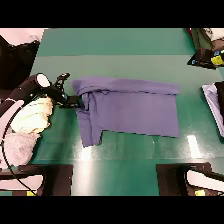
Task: Fold the shirts.
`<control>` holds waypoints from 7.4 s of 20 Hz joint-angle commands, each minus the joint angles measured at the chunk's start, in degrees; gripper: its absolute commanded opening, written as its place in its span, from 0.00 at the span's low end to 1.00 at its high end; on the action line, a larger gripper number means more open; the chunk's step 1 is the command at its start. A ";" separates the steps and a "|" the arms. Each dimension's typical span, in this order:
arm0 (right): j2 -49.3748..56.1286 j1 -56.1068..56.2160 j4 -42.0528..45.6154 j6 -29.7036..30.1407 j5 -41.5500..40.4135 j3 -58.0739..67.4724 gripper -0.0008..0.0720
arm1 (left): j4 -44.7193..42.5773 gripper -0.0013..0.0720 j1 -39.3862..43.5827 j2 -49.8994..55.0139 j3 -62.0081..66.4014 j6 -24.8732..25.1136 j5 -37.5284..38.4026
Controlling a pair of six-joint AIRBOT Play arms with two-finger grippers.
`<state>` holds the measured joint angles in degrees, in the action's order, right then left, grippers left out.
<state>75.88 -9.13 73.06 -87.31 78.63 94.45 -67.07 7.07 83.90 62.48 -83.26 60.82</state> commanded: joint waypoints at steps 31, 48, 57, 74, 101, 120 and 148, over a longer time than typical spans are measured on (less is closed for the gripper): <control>-20.87 -12.98 0.04 4.55 -7.26 -63.21 0.58 | -2.40 0.06 0.09 -22.05 -0.17 1.16 17.77; -31.58 -12.87 -19.43 6.93 -17.75 -47.71 0.03 | -1.33 0.06 0.09 -28.22 13.38 -0.81 8.61; -35.91 -12.87 -24.44 11.41 -26.53 -5.88 0.03 | -1.42 0.06 0.09 -32.44 55.89 -0.76 1.77; -17.99 -12.90 8.22 -4.26 13.44 23.82 0.03 | -13.99 0.06 0.09 -35.17 44.22 -6.80 10.14; 12.28 -5.88 8.22 -3.28 -8.68 -2.86 0.03 | -15.82 0.06 -0.46 5.51 28.74 -1.09 -7.89; 8.70 -2.25 7.58 -1.60 -2.25 -21.59 0.59 | -21.38 0.71 -0.46 9.35 25.86 -2.71 21.55; -6.34 -2.05 4.46 0.00 -2.95 -21.59 0.59 | -4.07 0.71 17.11 -30.86 -32.92 -32.46 -5.79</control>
<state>69.58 -11.22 77.65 -87.35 75.61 72.84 -71.42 24.16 53.08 30.04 -115.09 58.37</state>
